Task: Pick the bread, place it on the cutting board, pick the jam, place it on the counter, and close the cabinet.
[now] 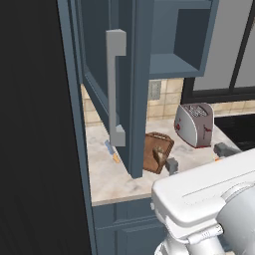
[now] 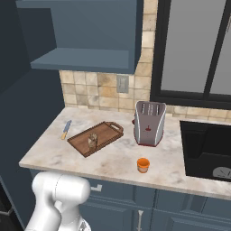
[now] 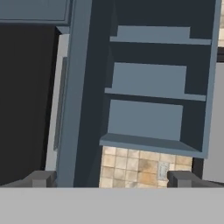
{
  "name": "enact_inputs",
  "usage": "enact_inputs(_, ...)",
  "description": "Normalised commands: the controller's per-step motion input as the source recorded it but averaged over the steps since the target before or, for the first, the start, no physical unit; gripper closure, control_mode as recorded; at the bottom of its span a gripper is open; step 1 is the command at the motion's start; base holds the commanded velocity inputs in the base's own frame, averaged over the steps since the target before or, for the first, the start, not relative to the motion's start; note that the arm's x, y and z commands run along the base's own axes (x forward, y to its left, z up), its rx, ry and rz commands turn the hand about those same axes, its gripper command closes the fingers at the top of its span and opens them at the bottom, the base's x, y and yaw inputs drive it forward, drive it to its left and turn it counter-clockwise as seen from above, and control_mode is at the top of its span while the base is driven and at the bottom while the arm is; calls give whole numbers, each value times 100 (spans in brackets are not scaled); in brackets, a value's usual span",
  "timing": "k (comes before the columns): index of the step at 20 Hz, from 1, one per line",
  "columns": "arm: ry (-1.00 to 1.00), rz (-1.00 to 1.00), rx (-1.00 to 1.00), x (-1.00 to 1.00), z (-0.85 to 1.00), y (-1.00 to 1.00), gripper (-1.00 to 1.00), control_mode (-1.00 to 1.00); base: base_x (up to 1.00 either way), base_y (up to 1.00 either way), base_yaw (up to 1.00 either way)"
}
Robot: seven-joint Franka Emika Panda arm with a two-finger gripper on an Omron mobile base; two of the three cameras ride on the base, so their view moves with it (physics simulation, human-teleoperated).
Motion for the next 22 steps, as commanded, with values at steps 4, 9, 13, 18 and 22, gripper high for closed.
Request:
enact_inputs(4,0,1,0,13,0,7,-100,-100,0,0,0)
enact_inputs(9,0,4,0,20,0,5,-100,-100,0,0,0)
enact_inputs(13,-1,4,0,14,-3,10,-100,-100,0,0,0)
enact_inputs(18,-1,3,0,11,-8,16,-100,-100,0,0,0)
enact_inputs(22,0,0,0,14,-10,18,-100,-100,0,0,0)
